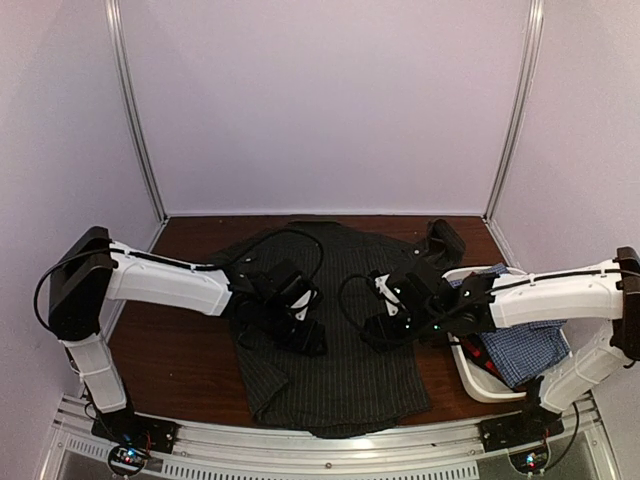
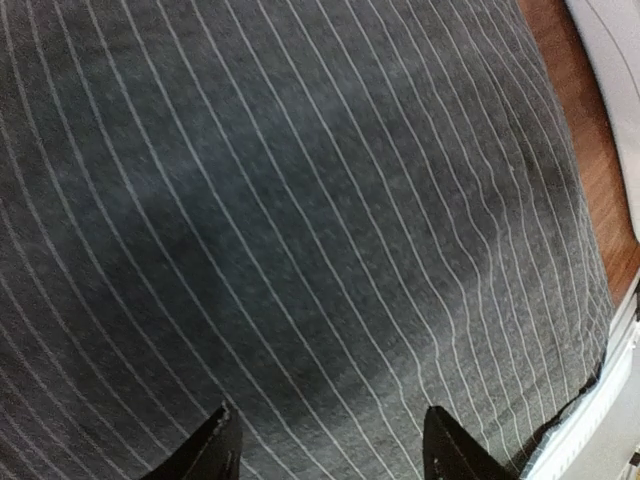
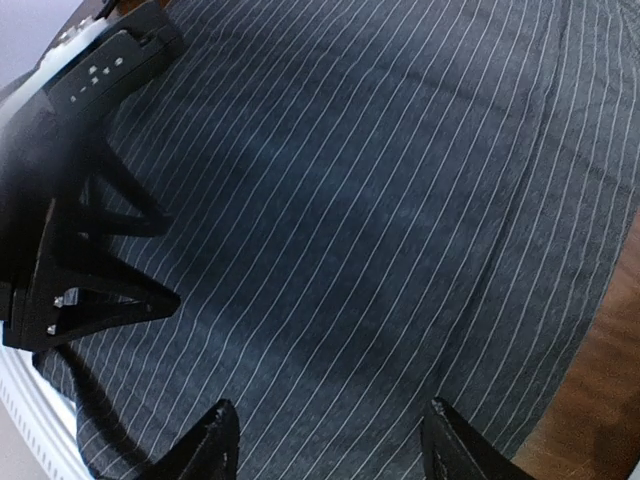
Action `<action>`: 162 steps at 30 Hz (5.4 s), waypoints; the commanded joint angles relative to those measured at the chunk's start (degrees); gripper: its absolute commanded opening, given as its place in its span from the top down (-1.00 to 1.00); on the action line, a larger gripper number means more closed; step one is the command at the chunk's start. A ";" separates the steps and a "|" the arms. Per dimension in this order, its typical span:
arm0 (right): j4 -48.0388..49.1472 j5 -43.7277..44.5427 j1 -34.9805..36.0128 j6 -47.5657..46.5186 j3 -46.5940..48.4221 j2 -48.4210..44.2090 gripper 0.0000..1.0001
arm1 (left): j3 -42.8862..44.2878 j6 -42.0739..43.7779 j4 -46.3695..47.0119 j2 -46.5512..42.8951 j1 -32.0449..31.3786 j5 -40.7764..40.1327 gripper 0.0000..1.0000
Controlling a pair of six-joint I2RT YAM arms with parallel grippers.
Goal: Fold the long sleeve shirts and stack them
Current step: Flatten out the square-folded shirt at the center of the board, then pick up the sleeve from the center of the board.
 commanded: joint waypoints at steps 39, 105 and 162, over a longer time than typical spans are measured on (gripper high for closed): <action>-4.43 8.05 17.10 22.42 -22.79 -18.91 0.07 | -25.97 -34.98 -32.65 -44.86 -11.07 -15.03 0.28; -4.35 3.71 15.14 16.37 -8.09 -0.06 0.24 | 3.34 1.92 -3.17 -11.09 32.37 -13.05 0.05; 11.27 -2.81 -1.43 5.51 16.77 9.94 -0.02 | -1.53 -21.88 23.68 -0.55 39.31 6.30 1.00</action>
